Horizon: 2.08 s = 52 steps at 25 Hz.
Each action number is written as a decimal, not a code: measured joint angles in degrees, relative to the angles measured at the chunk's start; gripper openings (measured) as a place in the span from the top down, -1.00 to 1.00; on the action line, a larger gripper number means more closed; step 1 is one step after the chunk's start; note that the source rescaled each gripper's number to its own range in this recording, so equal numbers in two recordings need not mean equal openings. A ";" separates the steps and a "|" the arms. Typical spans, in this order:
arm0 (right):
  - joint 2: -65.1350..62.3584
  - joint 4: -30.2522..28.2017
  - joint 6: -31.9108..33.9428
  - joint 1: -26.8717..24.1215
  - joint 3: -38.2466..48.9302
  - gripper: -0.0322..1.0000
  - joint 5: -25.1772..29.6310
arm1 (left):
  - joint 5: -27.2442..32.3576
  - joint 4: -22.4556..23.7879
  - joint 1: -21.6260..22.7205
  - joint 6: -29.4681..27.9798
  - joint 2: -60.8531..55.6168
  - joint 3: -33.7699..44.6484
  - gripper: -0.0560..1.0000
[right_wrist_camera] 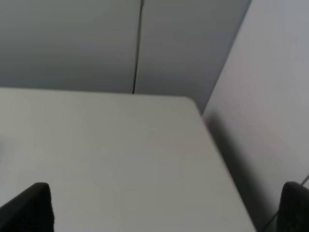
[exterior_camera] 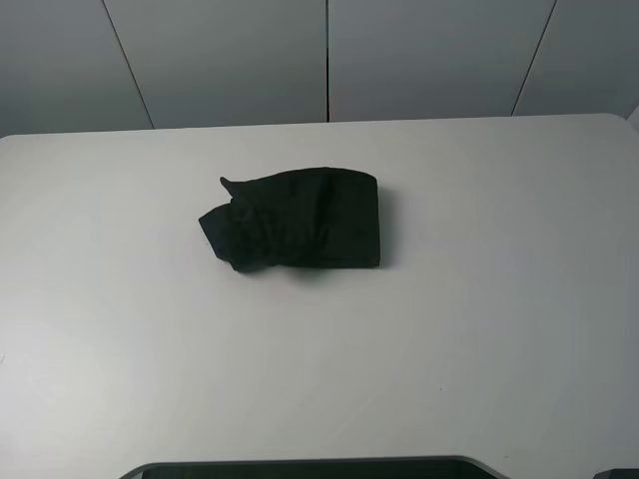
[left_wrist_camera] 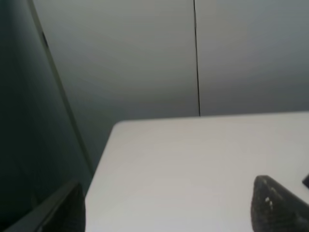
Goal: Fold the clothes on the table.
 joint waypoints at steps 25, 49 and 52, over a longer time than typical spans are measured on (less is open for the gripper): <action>0.05 9.21 -1.77 0.00 14.73 -1.00 -7.31 | -4.09 -15.64 0.00 -2.18 -0.01 18.92 -0.94; -0.03 9.38 -1.92 1.90 14.73 -1.00 -7.31 | -7.94 -16.84 0.00 0.97 0.02 21.26 -0.94; -0.03 9.38 -1.80 1.90 14.73 -1.00 -7.31 | -7.94 -16.84 0.00 1.32 0.02 21.26 -0.94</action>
